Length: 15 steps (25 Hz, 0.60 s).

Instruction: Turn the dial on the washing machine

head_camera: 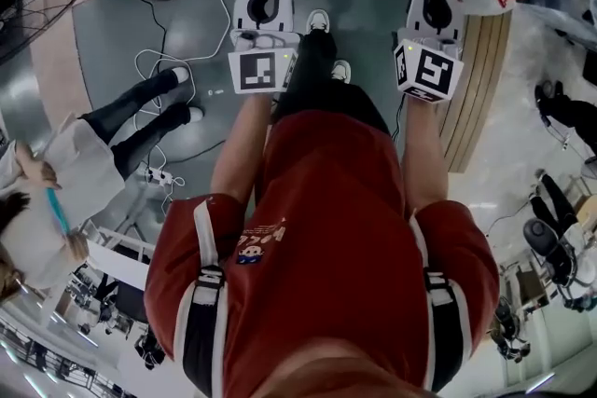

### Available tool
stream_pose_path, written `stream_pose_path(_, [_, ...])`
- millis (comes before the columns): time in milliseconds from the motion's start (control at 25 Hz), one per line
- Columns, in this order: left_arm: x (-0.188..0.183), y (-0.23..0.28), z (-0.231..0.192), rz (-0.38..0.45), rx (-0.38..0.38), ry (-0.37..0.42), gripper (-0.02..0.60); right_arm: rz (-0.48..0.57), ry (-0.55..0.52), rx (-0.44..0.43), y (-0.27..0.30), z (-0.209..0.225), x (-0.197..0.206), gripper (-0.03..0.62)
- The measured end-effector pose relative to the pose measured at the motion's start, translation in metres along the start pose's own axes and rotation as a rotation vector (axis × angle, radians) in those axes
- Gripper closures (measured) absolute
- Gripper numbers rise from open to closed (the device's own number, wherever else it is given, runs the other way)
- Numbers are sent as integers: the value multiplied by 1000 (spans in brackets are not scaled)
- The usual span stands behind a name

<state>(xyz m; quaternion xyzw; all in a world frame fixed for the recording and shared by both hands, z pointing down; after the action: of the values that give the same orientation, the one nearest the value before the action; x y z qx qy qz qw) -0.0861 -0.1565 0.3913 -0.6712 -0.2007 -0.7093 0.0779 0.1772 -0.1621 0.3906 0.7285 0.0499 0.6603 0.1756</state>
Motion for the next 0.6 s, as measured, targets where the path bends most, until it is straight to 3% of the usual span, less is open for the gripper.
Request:
stream_pose_path(280, [44,39,-24,-5,3,2,566,-53,5,19,57,-10,41,586])
stream_pose_path(600, [80,60,-20,-29,-3,1,566,-87,-1,43,77,-3,85,586])
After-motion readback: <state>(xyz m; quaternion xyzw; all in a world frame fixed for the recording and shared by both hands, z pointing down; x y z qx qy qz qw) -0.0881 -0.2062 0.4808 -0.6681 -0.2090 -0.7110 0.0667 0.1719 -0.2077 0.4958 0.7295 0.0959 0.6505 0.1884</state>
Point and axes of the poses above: the fingertips, and each gripper's own axes: y forward along the fingers, z to its right, x out of its underside, the point moved 9 cm from there along -y, backward along the fingers, and after that the axes turned 9 degrees about -z, right-handed, at the moved point
